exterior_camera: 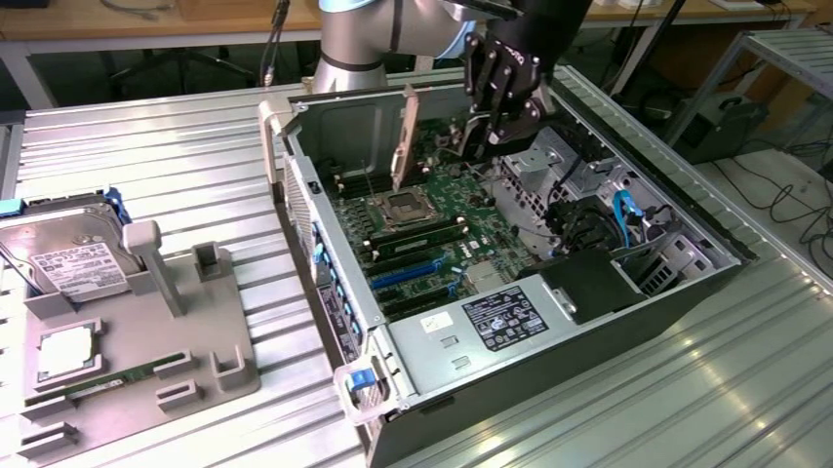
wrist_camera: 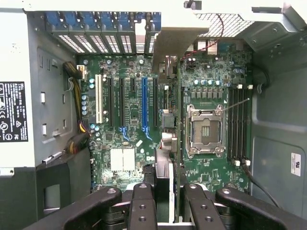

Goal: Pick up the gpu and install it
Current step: 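Insert the gpu into the slot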

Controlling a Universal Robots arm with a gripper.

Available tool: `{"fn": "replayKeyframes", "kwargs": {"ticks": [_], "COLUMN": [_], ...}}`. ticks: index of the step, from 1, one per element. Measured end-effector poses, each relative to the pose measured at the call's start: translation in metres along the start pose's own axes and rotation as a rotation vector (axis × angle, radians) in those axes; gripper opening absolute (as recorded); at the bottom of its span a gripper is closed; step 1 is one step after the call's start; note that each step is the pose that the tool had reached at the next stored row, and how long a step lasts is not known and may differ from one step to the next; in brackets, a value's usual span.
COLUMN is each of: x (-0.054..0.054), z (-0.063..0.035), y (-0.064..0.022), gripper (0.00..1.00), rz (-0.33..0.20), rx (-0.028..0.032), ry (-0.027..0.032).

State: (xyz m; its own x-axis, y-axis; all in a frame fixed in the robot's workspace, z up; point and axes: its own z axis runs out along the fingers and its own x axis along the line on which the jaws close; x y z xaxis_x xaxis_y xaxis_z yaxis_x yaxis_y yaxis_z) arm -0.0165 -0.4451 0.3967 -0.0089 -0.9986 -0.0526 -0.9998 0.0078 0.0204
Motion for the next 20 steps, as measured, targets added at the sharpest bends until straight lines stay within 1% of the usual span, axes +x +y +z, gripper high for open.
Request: {"fn": "replayKeyframes", "kwargs": {"ticks": [13,20], "x": [0.001,0.001], "z": [0.0071,0.0119], "y": [0.0026,0.0033], "gripper": [0.27,0.27], "rz": [0.0,0.0], "rx": [0.0005,0.0004], "ry": [-0.004,-0.0047]}}
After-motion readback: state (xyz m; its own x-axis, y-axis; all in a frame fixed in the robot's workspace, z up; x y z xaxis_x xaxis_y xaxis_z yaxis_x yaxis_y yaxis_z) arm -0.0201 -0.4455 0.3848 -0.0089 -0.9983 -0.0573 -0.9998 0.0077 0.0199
